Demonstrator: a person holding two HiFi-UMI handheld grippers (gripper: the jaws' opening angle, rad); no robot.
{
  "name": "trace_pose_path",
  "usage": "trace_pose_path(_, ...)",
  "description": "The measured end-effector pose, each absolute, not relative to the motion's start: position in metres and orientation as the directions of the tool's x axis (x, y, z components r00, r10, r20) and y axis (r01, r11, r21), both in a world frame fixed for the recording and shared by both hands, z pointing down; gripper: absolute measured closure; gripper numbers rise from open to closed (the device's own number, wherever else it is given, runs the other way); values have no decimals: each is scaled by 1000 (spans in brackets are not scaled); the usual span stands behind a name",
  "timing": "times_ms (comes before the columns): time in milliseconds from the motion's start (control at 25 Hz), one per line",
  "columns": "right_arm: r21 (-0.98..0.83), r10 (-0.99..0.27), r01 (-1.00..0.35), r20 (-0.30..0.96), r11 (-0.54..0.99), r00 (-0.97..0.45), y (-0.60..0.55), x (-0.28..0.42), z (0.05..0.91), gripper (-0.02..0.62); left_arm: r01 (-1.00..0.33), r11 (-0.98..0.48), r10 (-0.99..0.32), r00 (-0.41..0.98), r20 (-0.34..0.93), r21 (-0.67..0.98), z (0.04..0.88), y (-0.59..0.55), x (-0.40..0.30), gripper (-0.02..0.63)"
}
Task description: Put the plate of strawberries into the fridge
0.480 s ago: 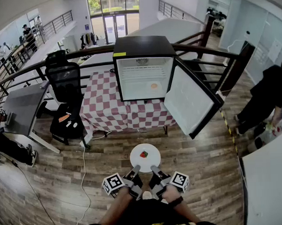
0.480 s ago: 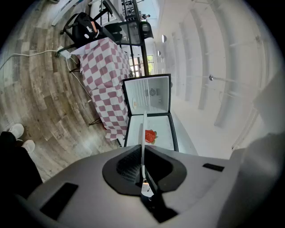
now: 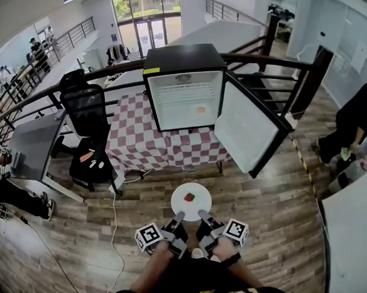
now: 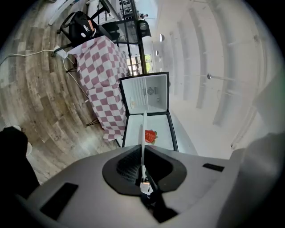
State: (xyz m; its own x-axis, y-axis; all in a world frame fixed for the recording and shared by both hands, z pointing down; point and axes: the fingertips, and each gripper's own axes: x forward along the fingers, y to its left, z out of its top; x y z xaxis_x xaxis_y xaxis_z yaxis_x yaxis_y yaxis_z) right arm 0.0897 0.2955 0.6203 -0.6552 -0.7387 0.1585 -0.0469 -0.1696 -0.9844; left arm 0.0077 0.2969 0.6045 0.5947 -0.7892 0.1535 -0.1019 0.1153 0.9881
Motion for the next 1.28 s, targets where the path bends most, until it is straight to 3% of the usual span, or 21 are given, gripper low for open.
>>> trace_pose_path(400, -984, -750, -109, 180, -144, -637, 270, 101, 635, 561, -86, 154, -767, 617, 174, 984, 620, 269, 19, 572)
trace_pose_path(600, -987, -785, -55, 154, -152, -600, 209, 93, 637, 563, -95, 135, -759, 630, 165, 986, 620, 205, 11, 572)
trace_pose_path(1280, -987, -819, -147, 133, -61, -558, -22, 40, 592, 557, -130, 41, -719, 685, 119, 991, 581, -30, -41, 572)
